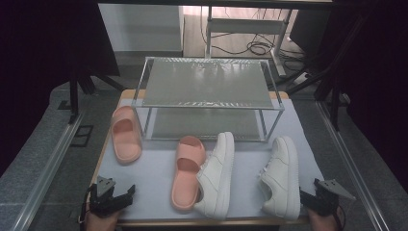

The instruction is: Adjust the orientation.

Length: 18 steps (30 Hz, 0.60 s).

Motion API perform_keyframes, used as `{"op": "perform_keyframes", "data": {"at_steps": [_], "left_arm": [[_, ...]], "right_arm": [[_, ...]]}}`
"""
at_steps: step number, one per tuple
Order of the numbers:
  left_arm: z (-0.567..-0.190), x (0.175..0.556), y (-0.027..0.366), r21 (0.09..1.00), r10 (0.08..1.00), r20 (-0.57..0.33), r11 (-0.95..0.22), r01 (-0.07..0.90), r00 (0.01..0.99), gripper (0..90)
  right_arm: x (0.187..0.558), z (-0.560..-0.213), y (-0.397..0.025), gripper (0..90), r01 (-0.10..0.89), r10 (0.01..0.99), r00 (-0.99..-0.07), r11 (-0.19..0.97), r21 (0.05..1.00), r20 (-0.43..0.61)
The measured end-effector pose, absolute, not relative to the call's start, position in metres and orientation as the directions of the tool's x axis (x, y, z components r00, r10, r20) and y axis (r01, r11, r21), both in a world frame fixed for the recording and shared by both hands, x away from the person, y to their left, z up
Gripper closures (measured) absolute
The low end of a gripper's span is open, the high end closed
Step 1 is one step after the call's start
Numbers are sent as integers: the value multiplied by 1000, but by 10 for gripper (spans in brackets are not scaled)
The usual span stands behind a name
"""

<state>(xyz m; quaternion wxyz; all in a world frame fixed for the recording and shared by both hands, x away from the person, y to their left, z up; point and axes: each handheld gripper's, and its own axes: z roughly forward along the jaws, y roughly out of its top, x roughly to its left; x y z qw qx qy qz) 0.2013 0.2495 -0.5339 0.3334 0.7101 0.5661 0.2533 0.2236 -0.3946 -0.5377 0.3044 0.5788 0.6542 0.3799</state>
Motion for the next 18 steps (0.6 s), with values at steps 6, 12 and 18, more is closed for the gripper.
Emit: {"op": "perform_keyframes", "data": {"at_steps": [6,12,18], "left_arm": [[-533,203,250,753,972,-19,-141,642,236,135],[-534,203,251,757,970,-17,-147,637,244,131],[-533,203,251,755,969,-21,-146,639,245,132]], "right_arm": [[223,-538,-395,131,525,989,-145,42,850,40],[223,-538,-395,131,524,989,-145,42,851,40],[223,-538,-395,131,523,989,-146,44,851,38]]}}
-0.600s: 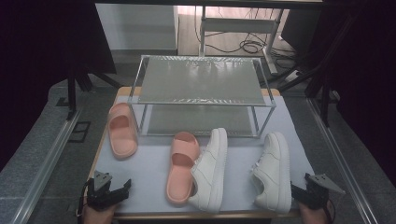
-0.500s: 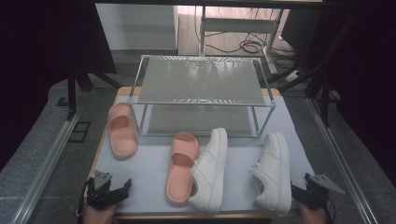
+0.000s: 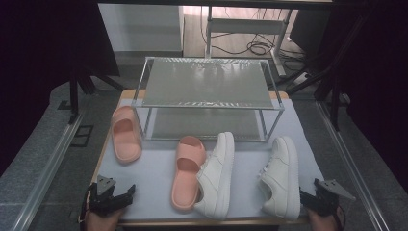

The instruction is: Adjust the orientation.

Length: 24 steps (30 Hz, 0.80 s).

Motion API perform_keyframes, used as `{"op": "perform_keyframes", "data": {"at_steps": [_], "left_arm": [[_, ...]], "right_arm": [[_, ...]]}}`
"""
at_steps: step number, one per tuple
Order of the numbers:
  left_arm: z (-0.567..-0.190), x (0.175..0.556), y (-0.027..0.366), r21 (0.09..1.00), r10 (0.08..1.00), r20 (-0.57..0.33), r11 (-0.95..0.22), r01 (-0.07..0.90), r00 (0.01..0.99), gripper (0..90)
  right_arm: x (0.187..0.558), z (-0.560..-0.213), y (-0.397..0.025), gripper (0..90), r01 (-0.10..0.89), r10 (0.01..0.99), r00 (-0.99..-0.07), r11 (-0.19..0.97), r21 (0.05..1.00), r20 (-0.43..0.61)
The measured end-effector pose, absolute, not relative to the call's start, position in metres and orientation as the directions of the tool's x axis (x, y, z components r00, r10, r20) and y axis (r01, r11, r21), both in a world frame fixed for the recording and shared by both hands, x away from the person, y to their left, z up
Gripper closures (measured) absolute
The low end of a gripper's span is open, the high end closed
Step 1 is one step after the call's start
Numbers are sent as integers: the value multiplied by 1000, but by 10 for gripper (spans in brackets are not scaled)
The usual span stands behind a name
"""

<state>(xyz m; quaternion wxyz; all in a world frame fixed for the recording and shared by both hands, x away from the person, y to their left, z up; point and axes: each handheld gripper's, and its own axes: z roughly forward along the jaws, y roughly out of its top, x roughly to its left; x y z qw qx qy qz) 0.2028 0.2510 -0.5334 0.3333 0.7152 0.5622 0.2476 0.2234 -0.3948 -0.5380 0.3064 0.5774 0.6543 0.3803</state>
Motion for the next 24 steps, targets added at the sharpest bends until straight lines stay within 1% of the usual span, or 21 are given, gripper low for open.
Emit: {"op": "perform_keyframes", "data": {"at_steps": [15,16,17,24], "left_arm": [[-528,202,253,734,966,-30,-154,661,258,161],[-527,201,253,733,966,-36,-150,663,258,165],[-526,201,254,736,963,-62,-134,664,263,194],[-520,201,253,751,959,-75,-125,649,272,195]], "right_arm": [[223,-538,-394,131,523,989,-143,40,851,42],[223,-538,-394,130,523,989,-143,40,851,42],[223,-538,-394,130,523,989,-143,40,851,42],[223,-538,-394,130,523,989,-142,39,851,42]]}}
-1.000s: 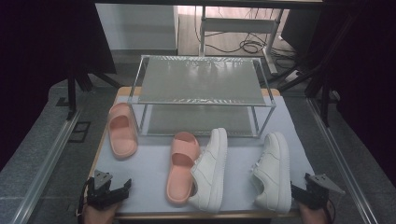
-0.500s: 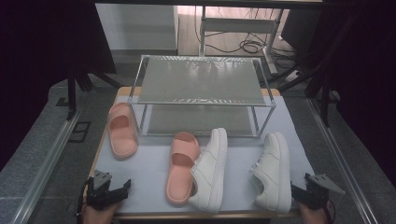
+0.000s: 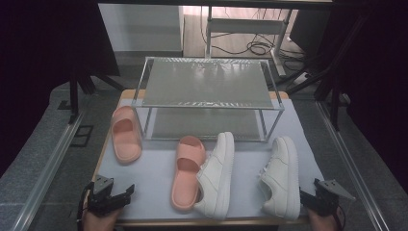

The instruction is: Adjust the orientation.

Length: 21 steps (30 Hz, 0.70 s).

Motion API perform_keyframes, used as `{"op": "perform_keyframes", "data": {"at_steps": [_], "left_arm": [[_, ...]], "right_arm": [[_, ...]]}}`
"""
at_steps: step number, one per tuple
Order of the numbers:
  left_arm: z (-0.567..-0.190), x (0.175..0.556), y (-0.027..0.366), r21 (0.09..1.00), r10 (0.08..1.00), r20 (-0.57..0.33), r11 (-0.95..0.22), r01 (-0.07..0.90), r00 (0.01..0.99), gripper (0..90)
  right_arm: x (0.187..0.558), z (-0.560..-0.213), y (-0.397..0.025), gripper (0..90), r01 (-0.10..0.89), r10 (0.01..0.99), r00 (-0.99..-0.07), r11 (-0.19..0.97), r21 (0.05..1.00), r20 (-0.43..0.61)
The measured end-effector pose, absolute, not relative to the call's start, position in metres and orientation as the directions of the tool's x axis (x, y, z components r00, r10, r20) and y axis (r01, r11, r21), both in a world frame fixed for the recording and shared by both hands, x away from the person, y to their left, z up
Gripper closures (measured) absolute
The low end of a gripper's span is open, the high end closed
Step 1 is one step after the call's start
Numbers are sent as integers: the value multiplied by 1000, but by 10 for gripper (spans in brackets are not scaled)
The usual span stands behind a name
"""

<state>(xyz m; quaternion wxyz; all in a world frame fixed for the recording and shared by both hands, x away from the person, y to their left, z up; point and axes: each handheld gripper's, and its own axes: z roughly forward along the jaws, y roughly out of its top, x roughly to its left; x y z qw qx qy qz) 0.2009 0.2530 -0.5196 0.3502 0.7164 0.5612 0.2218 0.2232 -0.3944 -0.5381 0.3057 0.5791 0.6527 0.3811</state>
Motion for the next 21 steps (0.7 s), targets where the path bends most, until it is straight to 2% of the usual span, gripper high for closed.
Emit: {"op": "perform_keyframes", "data": {"at_steps": [9,21], "left_arm": [[-513,204,254,773,960,-60,-130,621,275,193],[-505,224,256,763,958,-70,-128,634,278,195]], "right_arm": [[223,-538,-394,130,522,989,-142,38,852,43],[223,-538,-394,130,521,989,-141,37,853,44]]}}
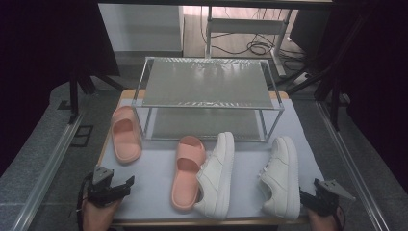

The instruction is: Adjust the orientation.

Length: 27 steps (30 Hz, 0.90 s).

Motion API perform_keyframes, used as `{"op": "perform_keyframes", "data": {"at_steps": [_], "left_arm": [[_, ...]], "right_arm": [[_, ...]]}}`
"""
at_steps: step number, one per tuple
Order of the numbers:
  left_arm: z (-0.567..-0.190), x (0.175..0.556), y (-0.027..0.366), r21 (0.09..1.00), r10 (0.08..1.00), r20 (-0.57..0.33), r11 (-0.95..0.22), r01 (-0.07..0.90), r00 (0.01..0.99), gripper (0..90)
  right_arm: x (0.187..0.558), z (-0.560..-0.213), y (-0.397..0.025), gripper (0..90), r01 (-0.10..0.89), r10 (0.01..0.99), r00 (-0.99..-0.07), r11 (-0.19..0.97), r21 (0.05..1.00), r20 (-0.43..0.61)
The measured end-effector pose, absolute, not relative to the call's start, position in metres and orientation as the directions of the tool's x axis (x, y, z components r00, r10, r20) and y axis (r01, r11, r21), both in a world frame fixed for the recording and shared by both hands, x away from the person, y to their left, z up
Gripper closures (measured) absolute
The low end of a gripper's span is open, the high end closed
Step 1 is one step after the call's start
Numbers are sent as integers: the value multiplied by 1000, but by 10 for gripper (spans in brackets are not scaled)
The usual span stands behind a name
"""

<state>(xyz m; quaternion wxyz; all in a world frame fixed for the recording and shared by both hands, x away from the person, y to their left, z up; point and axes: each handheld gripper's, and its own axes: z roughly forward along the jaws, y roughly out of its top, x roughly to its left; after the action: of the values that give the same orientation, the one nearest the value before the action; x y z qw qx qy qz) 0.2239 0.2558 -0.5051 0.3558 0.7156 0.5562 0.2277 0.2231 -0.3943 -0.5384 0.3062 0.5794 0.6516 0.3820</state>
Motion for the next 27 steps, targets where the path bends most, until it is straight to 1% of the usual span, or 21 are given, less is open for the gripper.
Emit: {"op": "perform_keyframes", "data": {"at_steps": [7,11,18,22,25,27], "left_arm": [[-499,240,256,768,954,-61,-142,625,292,218],[-498,247,257,772,951,-76,-135,622,300,221],[-495,269,260,776,951,-76,-132,617,300,256],[-493,282,262,776,953,-65,-139,615,297,310],[-493,291,265,777,956,-60,-137,615,288,324],[-492,297,266,778,957,-65,-128,615,282,349]], "right_arm": [[223,-539,-394,130,519,989,-141,35,854,45],[223,-539,-394,130,519,989,-141,36,854,45],[223,-539,-394,130,519,989,-142,36,854,45],[223,-539,-394,130,519,989,-143,38,854,43],[223,-539,-394,131,518,989,-143,38,854,43],[223,-539,-395,130,519,989,-143,39,854,42]]}}
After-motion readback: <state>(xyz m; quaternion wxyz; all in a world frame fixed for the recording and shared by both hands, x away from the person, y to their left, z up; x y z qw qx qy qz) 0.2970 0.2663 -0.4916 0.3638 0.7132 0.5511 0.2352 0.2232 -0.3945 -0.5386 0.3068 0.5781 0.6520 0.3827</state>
